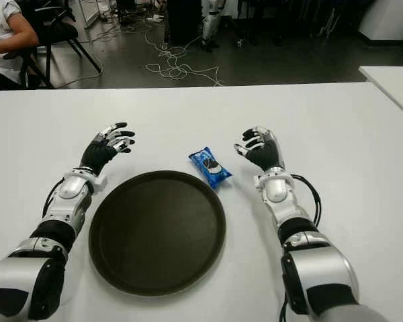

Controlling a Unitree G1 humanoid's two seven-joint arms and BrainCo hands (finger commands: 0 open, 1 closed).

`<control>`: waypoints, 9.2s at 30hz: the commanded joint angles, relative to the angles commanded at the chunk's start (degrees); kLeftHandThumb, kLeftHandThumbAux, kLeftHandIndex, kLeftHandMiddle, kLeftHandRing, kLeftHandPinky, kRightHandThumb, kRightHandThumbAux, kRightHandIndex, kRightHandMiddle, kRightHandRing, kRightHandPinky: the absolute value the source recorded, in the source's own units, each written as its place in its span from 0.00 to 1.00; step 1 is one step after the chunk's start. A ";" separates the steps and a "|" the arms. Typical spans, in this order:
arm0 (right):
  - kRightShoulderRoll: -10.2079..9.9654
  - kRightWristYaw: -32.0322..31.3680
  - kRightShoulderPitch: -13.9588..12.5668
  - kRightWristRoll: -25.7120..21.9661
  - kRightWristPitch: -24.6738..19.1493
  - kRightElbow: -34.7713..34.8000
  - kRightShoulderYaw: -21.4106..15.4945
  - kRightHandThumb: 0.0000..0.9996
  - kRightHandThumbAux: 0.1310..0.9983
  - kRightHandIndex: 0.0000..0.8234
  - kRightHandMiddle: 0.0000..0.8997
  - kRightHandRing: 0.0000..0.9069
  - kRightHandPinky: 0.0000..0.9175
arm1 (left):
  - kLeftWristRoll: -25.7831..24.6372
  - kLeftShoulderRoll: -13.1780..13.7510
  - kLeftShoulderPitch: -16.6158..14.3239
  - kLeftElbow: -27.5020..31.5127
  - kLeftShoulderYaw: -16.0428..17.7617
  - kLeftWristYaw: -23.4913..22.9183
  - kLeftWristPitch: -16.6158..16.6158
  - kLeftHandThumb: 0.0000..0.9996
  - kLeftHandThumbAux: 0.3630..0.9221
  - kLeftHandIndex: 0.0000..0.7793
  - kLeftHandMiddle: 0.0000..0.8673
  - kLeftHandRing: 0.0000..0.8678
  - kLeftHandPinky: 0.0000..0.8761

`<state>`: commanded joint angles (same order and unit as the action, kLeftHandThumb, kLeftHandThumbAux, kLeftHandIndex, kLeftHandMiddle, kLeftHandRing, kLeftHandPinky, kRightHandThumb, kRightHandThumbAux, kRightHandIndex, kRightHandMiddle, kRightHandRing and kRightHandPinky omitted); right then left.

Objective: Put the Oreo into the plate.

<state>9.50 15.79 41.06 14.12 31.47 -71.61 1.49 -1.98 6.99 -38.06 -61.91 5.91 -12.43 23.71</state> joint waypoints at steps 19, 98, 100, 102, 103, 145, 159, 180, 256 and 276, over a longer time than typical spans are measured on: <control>1.28 1.20 0.37 4.09 -1.31 0.28 3.80 0.00 0.77 0.17 0.20 0.19 0.12 | -0.95 -0.19 0.11 0.45 0.36 -0.39 -1.08 0.05 0.64 0.24 0.35 0.34 0.37; 0.82 -3.12 11.48 25.40 -31.65 14.63 25.22 0.00 0.65 0.32 0.31 0.34 0.28 | -0.87 0.55 0.29 0.25 0.35 -1.29 -0.68 0.06 0.63 0.25 0.36 0.35 0.37; 0.37 -4.54 11.46 26.31 -33.97 15.83 26.24 0.00 0.65 0.31 0.31 0.33 0.29 | -0.90 0.54 0.31 0.34 0.38 -1.28 -0.85 0.07 0.63 0.25 0.36 0.35 0.38; 0.12 -5.79 11.29 27.02 -35.95 17.05 27.10 0.00 0.65 0.30 0.31 0.33 0.33 | -0.93 0.51 0.33 0.41 0.40 -1.25 -1.00 0.07 0.63 0.24 0.36 0.35 0.38; -0.15 -6.91 10.93 27.83 -37.90 18.33 27.82 0.00 0.65 0.30 0.31 0.33 0.33 | -0.86 0.54 0.32 0.45 0.35 -1.15 -1.14 0.07 0.63 0.24 0.36 0.35 0.38; 1.09 -18.95 5.57 32.21 -52.85 35.25 33.65 0.00 0.62 0.30 0.29 0.35 0.42 | -0.50 0.52 0.12 -0.10 -0.03 -1.70 -0.38 0.07 0.57 0.25 0.36 0.35 0.37; 4.02 -24.85 -1.23 34.15 -56.40 49.78 33.35 0.00 0.65 0.29 0.28 0.32 0.38 | -0.26 0.42 0.06 -0.37 -0.21 -1.16 0.06 0.07 0.58 0.24 0.35 0.35 0.37; 7.21 -26.45 -7.65 39.59 -57.36 57.87 33.34 0.00 0.67 0.11 0.11 0.15 0.17 | 0.11 0.20 -0.34 -0.98 -0.30 -0.83 0.21 0.07 0.56 0.25 0.35 0.35 0.37; 4.91 -13.78 -4.33 38.96 -47.95 37.93 30.19 0.00 0.70 0.00 0.00 0.00 0.00 | 1.10 -0.26 -0.27 -1.20 -0.50 -0.44 1.15 0.07 0.53 0.25 0.35 0.35 0.37; 4.16 -11.56 -2.62 38.17 -46.58 33.32 29.93 0.00 0.70 0.00 0.00 0.00 0.00 | 1.08 -0.34 -0.53 -1.71 -0.43 -0.33 1.24 0.07 0.57 0.27 0.35 0.36 0.38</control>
<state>13.66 4.23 38.43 52.29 -15.11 -38.29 31.42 -0.89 6.65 -38.60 -63.63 5.47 -12.77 24.95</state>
